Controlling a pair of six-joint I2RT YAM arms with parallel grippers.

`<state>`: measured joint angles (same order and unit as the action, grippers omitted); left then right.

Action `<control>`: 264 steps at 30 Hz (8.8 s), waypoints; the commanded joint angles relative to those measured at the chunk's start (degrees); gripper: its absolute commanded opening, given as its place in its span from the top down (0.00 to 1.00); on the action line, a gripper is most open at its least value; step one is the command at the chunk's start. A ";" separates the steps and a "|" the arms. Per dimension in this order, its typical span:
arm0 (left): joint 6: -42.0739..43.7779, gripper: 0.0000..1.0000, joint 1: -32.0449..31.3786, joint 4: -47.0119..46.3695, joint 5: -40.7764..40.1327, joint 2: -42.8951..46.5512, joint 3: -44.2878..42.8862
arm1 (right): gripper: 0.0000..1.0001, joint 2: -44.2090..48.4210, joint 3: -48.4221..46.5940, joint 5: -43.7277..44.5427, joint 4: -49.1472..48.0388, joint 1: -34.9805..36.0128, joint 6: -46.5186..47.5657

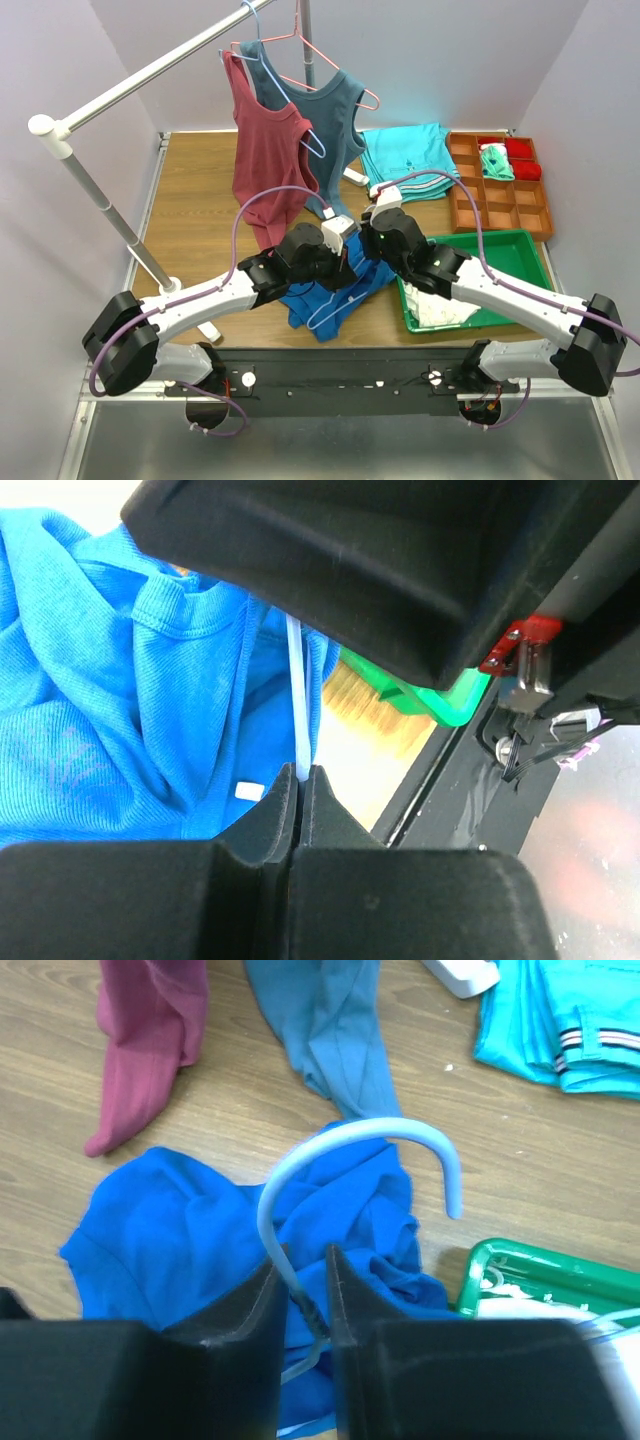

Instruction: Place the tank top on the hanger

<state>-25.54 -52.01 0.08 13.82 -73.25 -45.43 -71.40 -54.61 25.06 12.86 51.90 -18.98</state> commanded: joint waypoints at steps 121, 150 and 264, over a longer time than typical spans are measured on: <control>-29.04 1.00 25.11 6.77 -0.38 31.59 27.68 | 0.99 -1.20 -2.96 24.78 10.43 0.04 -6.59; -15.25 1.00 25.38 20.92 3.76 20.52 -5.98 | 0.99 -8.58 -19.30 19.15 2.61 1.45 3.60; 5.94 0.51 24.33 31.91 21.07 19.38 -24.00 | 0.99 -17.02 -49.01 -15.04 15.35 4.61 15.82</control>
<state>-19.11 -26.98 32.45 33.91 -54.70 -70.54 -87.83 -103.63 10.61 30.48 56.21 -2.13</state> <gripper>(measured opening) 0.506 0.034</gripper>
